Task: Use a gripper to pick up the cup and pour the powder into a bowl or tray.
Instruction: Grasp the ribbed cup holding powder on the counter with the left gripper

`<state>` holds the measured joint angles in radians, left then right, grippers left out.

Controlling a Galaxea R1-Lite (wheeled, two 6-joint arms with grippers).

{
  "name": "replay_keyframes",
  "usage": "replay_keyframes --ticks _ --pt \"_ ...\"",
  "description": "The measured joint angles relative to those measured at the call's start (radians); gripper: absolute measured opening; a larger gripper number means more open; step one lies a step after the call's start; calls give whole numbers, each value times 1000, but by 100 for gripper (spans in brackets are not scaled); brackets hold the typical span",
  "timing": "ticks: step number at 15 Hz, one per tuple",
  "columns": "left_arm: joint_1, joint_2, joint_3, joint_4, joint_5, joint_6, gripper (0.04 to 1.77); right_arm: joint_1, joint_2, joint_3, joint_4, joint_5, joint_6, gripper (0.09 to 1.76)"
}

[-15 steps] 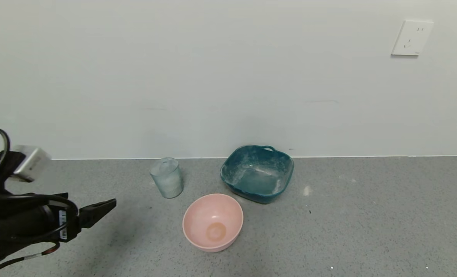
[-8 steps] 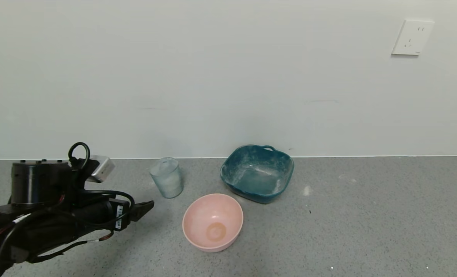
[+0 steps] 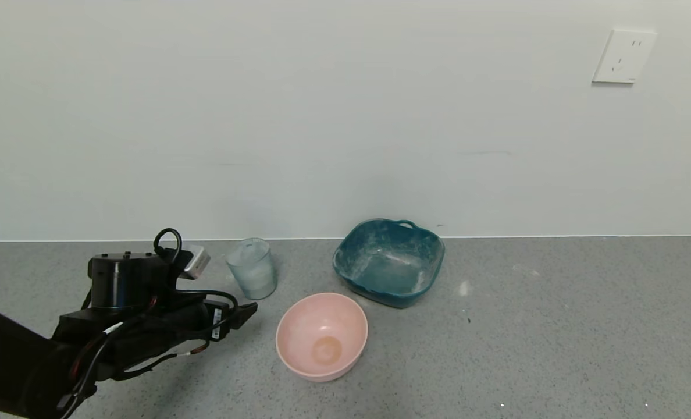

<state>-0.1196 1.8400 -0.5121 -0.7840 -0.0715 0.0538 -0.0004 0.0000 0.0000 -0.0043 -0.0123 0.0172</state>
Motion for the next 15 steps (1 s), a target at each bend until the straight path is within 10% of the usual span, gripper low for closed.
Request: replay_keyframes --ticks 15 --pt "-20 341 -28 -550 88 -49 172 0 0 0 0 0 0 171"
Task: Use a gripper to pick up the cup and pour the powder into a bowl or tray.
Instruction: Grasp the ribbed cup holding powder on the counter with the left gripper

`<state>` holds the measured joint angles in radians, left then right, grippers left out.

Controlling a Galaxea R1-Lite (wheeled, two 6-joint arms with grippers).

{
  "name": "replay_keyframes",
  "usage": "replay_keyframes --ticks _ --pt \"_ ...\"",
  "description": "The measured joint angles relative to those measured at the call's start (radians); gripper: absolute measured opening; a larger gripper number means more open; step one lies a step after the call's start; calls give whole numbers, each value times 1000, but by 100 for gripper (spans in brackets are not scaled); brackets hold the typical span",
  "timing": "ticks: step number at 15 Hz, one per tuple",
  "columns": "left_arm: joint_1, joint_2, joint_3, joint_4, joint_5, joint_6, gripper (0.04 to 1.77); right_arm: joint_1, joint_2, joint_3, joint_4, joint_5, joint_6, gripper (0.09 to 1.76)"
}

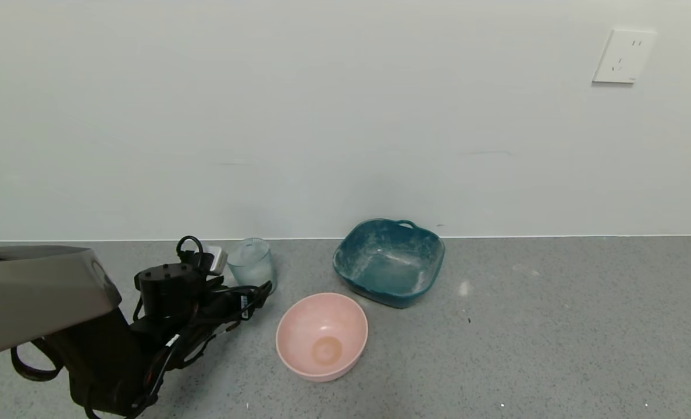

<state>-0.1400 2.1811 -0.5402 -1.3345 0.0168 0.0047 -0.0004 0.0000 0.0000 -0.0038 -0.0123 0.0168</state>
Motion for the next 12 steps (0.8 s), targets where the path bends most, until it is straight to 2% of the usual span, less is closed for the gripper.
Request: replay_keyframes --ticks 12 --pt "-3 91 -87 -58 46 -33 172 0 0 0 0 0 0 171"
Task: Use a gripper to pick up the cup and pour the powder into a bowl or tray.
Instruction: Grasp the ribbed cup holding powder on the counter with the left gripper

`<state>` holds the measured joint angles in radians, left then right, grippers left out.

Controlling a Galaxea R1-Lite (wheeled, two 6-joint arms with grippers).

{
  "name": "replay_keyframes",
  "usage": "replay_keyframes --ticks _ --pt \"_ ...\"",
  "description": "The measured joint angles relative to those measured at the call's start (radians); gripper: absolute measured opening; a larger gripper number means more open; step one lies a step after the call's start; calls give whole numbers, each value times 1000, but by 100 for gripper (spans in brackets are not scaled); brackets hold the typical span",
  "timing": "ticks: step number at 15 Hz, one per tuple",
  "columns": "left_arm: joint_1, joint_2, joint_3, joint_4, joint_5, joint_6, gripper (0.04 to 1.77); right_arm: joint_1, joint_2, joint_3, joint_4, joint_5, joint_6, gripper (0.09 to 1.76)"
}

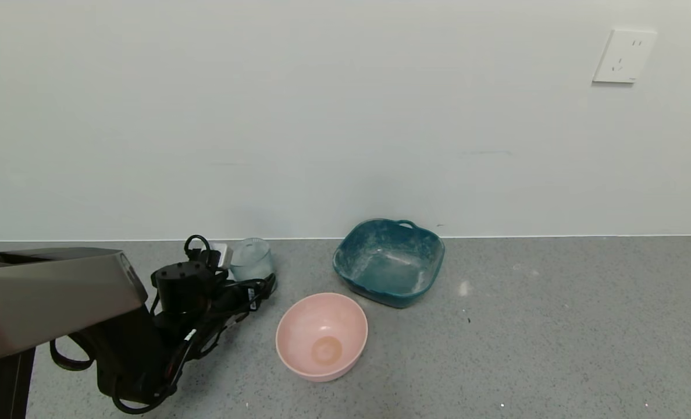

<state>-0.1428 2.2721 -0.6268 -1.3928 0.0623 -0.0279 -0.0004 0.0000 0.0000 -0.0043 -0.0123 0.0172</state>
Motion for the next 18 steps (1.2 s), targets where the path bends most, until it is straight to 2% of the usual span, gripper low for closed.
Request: replay_keyframes --ticks 12,18 --pt "-10 62 -44 -99 12 -23 172 0 0 0 0 0 0 171" --pt "-11 85 -70 -103 15 -24 172 0 0 0 0 0 0 171"
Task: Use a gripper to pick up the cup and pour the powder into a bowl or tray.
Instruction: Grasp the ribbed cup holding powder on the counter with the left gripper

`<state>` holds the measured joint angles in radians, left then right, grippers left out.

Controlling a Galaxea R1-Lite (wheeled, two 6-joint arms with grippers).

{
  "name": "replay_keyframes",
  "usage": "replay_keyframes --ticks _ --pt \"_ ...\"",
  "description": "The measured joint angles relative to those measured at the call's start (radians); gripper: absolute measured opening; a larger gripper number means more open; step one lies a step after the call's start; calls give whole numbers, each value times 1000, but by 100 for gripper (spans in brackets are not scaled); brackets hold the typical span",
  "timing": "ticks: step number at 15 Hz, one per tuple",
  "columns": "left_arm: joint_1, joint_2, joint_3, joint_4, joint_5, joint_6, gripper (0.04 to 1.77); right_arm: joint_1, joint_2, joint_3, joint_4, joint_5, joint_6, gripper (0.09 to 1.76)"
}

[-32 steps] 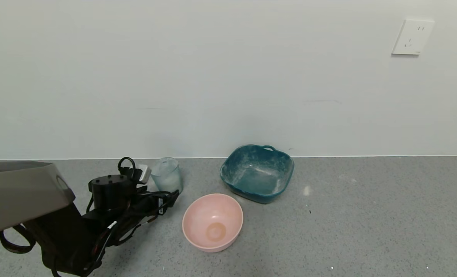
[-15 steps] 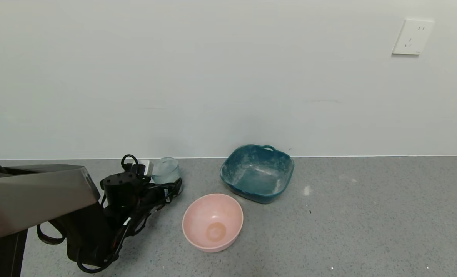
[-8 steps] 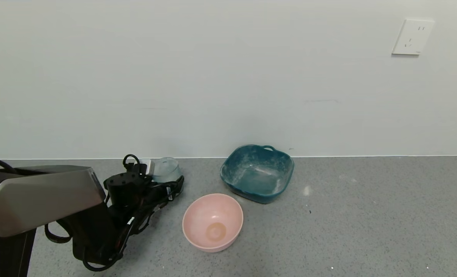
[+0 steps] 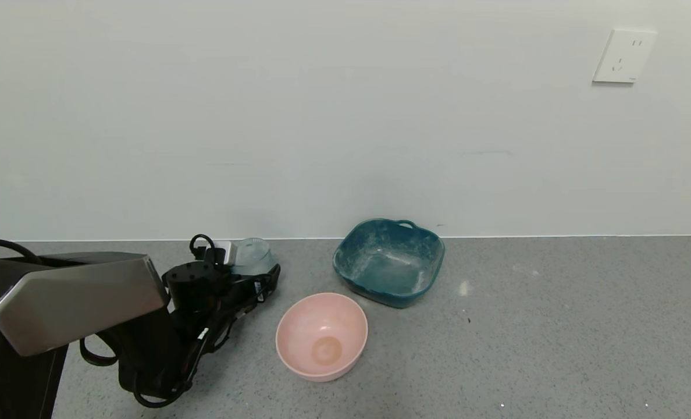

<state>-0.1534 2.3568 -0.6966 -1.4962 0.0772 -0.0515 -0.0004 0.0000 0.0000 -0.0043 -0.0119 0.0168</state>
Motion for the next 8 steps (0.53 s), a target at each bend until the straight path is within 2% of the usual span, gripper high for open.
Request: replay_keyframes --ticks 8 --pt "0 12 -13 0 6 0 172 0 0 0 0 0 0 171"
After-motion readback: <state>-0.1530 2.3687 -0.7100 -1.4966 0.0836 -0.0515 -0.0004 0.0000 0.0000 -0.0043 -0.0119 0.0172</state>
